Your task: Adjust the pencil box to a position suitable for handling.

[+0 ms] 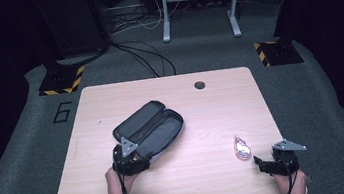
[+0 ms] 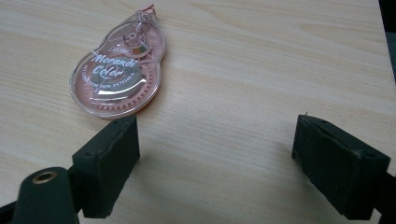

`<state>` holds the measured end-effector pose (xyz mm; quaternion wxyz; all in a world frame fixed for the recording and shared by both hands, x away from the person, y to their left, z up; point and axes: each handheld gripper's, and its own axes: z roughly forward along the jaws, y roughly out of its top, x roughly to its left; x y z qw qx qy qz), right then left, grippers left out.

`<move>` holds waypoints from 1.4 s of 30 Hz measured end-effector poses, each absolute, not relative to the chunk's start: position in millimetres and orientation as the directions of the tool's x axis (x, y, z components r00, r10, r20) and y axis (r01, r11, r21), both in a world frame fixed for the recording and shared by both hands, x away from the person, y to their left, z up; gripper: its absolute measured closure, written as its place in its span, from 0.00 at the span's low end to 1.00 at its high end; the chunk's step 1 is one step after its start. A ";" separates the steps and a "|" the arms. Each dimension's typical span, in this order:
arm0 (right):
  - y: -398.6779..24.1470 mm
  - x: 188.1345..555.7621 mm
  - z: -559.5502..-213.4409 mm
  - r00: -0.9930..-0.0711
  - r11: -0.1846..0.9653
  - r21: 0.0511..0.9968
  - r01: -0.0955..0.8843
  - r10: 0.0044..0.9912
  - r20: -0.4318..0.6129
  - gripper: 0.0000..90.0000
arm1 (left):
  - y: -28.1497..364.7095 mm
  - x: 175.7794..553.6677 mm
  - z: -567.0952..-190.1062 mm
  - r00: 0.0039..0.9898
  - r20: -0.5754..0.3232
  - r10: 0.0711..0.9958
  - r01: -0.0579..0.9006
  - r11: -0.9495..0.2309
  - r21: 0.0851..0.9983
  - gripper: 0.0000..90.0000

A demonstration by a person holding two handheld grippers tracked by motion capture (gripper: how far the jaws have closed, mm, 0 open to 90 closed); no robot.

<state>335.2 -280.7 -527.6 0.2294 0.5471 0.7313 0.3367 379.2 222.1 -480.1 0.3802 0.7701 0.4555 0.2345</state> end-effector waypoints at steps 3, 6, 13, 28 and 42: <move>-280.6 335.0 -527.7 -0.293 0.171 0.744 0.646 0.955 0.035 0.16 | 231.2 383.2 -477.6 0.429 -0.011 0.903 0.549 -0.251 0.797 0.32; -280.6 334.9 -527.6 -0.293 0.172 0.743 0.646 0.955 0.035 0.16 | 237.8 386.5 -477.3 0.396 -0.036 0.918 0.567 -0.214 0.795 0.31; -280.6 335.1 -527.6 -0.294 0.173 0.743 0.647 0.955 0.033 0.16 | 246.1 410.3 -495.9 0.337 -0.084 0.938 0.663 -0.172 0.729 0.31; -280.8 335.3 -528.0 -0.293 0.168 0.749 0.641 0.955 0.037 0.16 | 242.5 421.7 -506.1 0.354 -0.073 0.933 0.701 -0.213 0.681 0.66; -281.4 335.7 -527.7 -0.296 0.169 0.746 0.644 0.955 0.039 0.16 | 218.7 438.2 -508.7 0.462 -0.057 0.885 0.650 -0.294 0.701 0.80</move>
